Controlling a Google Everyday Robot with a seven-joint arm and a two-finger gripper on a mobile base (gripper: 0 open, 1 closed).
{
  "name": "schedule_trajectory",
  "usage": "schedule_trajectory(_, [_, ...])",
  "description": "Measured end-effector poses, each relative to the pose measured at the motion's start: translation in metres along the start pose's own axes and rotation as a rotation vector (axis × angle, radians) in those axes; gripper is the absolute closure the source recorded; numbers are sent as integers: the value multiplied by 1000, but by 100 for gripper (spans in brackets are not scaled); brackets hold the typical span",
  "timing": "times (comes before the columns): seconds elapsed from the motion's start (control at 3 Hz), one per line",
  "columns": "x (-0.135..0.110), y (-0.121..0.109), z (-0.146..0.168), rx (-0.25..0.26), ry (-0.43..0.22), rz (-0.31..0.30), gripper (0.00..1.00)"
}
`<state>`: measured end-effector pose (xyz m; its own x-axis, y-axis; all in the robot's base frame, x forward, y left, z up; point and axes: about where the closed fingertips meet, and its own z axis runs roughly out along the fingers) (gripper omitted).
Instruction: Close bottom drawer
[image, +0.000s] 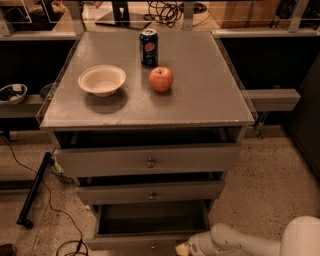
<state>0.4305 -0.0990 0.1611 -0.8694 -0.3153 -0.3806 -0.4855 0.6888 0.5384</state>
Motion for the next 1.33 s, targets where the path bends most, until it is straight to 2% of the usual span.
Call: schedule_trajectory(1.33, [-27, 0, 6, 14, -53, -24, 100])
